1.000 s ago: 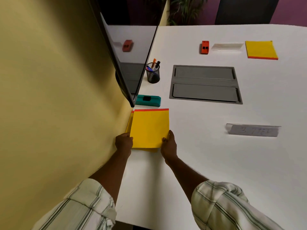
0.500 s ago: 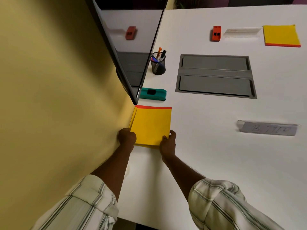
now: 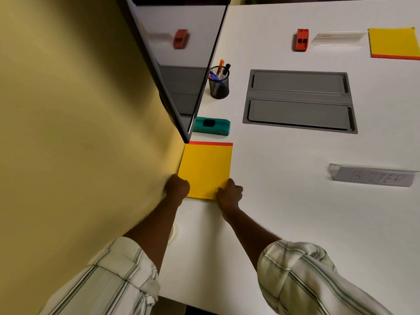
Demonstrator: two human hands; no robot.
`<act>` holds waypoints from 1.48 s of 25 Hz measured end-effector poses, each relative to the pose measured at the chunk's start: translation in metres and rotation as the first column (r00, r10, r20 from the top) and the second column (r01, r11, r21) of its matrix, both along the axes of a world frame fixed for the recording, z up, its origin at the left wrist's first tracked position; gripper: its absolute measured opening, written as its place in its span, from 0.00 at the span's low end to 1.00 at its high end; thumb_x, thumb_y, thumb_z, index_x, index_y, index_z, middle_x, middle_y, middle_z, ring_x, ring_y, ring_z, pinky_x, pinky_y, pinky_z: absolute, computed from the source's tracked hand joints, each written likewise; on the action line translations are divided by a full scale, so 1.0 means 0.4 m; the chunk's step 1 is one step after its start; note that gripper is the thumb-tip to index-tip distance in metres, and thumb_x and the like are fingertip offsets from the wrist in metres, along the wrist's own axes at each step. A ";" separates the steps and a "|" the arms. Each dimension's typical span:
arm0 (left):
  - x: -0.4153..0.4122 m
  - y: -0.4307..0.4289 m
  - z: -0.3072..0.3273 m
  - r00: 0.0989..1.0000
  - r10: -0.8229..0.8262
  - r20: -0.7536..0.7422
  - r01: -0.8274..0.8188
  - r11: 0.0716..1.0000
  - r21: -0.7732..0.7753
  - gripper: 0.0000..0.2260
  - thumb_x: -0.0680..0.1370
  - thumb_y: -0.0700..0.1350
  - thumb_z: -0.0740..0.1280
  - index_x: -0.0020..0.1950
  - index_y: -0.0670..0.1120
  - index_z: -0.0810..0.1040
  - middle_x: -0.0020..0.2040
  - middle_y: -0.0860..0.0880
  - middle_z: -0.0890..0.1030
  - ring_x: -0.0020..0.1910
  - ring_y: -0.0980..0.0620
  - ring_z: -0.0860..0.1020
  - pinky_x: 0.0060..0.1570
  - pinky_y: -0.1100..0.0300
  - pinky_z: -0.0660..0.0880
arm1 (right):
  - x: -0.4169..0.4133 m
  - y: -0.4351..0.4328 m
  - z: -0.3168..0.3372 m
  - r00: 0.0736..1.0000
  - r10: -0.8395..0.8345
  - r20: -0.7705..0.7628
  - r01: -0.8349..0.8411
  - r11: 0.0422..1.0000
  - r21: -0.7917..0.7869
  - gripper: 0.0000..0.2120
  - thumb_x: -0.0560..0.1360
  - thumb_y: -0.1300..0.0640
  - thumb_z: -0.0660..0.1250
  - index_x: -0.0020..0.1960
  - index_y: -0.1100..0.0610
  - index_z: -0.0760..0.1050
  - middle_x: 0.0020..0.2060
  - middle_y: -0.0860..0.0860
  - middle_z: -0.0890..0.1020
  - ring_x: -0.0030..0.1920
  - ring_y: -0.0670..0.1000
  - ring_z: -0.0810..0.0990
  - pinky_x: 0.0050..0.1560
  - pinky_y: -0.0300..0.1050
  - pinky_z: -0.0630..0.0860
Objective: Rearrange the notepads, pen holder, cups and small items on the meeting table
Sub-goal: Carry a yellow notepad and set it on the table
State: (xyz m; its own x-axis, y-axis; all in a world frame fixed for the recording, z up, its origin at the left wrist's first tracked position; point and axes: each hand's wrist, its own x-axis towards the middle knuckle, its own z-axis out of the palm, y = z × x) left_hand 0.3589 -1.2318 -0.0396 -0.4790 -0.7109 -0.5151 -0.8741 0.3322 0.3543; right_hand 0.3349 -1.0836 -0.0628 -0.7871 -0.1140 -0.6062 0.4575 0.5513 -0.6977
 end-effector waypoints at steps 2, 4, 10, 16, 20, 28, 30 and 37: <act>0.001 0.004 0.002 0.998 -0.064 0.019 0.066 0.996 -0.063 0.18 0.79 0.41 0.63 0.67 0.35 0.66 0.66 0.36 0.72 0.65 0.39 0.72 0.59 0.51 0.71 | 0.000 -0.005 0.002 1.000 -0.002 0.004 0.002 1.000 0.019 0.14 0.78 0.60 0.58 0.63 0.60 0.65 0.62 0.59 0.65 0.64 0.61 0.64 0.62 0.57 0.68; -0.004 0.007 0.006 0.991 -0.123 0.042 0.128 0.980 -0.153 0.16 0.78 0.40 0.63 0.64 0.35 0.68 0.64 0.37 0.74 0.63 0.39 0.74 0.58 0.51 0.72 | -0.001 -0.010 0.006 1.000 -0.007 0.005 0.007 0.999 0.035 0.15 0.78 0.60 0.59 0.64 0.61 0.65 0.62 0.59 0.65 0.64 0.61 0.65 0.62 0.58 0.68; 0.007 0.039 0.010 0.971 -0.224 0.087 0.240 0.894 -0.380 0.12 0.76 0.37 0.64 0.59 0.36 0.71 0.60 0.38 0.75 0.60 0.42 0.74 0.60 0.53 0.70 | 0.005 -0.008 0.001 1.000 -0.006 -0.008 0.006 1.000 0.017 0.18 0.75 0.64 0.60 0.64 0.61 0.66 0.62 0.60 0.66 0.64 0.62 0.65 0.62 0.57 0.68; 0.023 0.028 0.007 0.946 -0.312 0.090 0.324 0.886 -0.331 0.13 0.76 0.36 0.64 0.60 0.35 0.70 0.61 0.38 0.74 0.61 0.42 0.73 0.61 0.54 0.69 | 0.012 -0.009 -0.007 0.999 0.029 -0.018 -0.028 0.999 0.017 0.18 0.73 0.66 0.60 0.62 0.62 0.66 0.60 0.60 0.66 0.62 0.61 0.66 0.61 0.56 0.68; 0.038 0.022 -0.005 0.930 -0.347 0.117 0.366 0.900 -0.237 0.15 0.77 0.38 0.63 0.62 0.35 0.68 0.64 0.38 0.72 0.62 0.42 0.73 0.59 0.55 0.70 | 0.014 -0.020 -0.008 1.000 0.031 0.003 -0.031 0.998 0.061 0.17 0.72 0.65 0.62 0.61 0.60 0.68 0.59 0.57 0.66 0.61 0.60 0.68 0.62 0.58 0.67; 0.051 0.019 -0.036 0.881 -0.445 0.160 0.469 0.865 -0.177 0.21 0.79 0.40 0.61 0.71 0.37 0.62 0.70 0.38 0.67 0.69 0.42 0.66 0.66 0.55 0.64 | 0.020 -0.016 -0.017 0.977 0.211 -0.018 -0.206 0.965 0.164 0.26 0.73 0.62 0.64 0.69 0.61 0.61 0.63 0.58 0.63 0.64 0.60 0.65 0.65 0.59 0.66; 0.056 0.017 -0.047 0.826 -0.515 0.228 0.556 0.811 -0.183 0.22 0.81 0.42 0.59 0.73 0.39 0.61 0.73 0.39 0.64 0.73 0.42 0.61 0.69 0.55 0.60 | 0.028 -0.010 -0.022 0.943 0.322 -0.085 -0.291 0.920 0.262 0.29 0.74 0.61 0.64 0.72 0.63 0.56 0.64 0.58 0.63 0.63 0.60 0.65 0.63 0.58 0.67; 0.072 0.031 -0.069 0.777 -0.526 0.347 0.609 0.768 -0.200 0.27 0.82 0.51 0.56 0.77 0.41 0.52 0.75 0.35 0.54 0.74 0.38 0.59 0.71 0.52 0.59 | 0.048 0.026 -0.057 0.740 0.619 -0.264 -0.432 0.738 0.518 0.28 0.77 0.57 0.61 0.72 0.67 0.55 0.64 0.61 0.64 0.58 0.61 0.66 0.51 0.55 0.69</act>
